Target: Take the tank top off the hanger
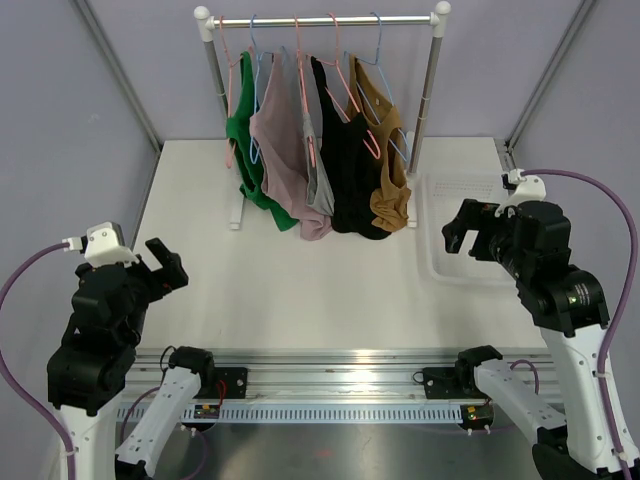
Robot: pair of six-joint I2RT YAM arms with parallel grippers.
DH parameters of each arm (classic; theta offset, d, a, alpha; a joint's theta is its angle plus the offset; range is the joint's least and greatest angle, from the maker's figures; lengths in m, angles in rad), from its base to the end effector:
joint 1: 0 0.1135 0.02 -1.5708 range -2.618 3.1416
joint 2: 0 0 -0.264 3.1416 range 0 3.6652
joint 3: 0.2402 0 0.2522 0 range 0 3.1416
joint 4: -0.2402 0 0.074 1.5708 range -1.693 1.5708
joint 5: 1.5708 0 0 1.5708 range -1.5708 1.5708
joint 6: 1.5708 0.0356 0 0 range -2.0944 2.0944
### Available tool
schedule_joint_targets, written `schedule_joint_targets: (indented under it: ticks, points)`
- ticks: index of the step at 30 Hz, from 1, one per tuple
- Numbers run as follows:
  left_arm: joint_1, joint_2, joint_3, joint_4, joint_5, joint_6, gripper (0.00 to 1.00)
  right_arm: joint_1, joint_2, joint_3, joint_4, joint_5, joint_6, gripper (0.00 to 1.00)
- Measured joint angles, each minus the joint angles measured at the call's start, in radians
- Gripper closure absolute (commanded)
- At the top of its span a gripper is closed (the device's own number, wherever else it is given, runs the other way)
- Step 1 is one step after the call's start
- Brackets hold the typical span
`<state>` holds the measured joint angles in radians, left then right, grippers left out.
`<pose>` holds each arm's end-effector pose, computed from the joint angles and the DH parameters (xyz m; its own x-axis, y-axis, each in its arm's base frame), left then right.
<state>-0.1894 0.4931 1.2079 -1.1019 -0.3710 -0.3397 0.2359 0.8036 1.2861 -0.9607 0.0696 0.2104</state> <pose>0.0342 0.0066 0.4039 -0.2982 -0.2590 -0.9187 -0.2690 0.9463 -0.1795 0.1203 0.0264 0.4200 -0.4737 0.1004 -0.8749 -0.0758 0.9851 0.1541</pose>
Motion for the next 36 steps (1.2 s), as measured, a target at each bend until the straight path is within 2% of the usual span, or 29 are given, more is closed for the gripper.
schedule_joint_targets:
  ticks: [6, 12, 24, 30, 33, 36]
  points:
    - [0.0, 0.016, 0.009, 0.004, 0.002, 0.0, 0.01, 0.0, -0.023, -0.008, 0.041, -0.01, 0.031, 0.0]
    - [0.0, 0.116, 0.095, 0.005, 0.035, 0.001, 0.01, 0.0, -0.038, -0.047, 0.145, -0.148, 0.09, 0.01]
    - [0.0, 0.636, 0.487, 0.178, 0.246, 0.032, 0.01, 0.002, 0.011, -0.111, 0.259, -0.37, 0.168, 0.0]
    - [-0.001, 0.907, 0.702, 0.289, 0.263, 0.117, 0.01, 0.002, -0.029, -0.136, 0.29, -0.463, 0.18, 0.01]
    - [-0.001, 1.016, 0.8, 0.322, 0.263, 0.15, 0.04, 0.002, -0.055, -0.148, 0.294, -0.499, 0.184, 0.0]
    - [-0.001, 1.103, 0.861, 0.362, 0.262, 0.178, 0.11, 0.002, -0.071, -0.154, 0.295, -0.52, 0.187, 0.01]
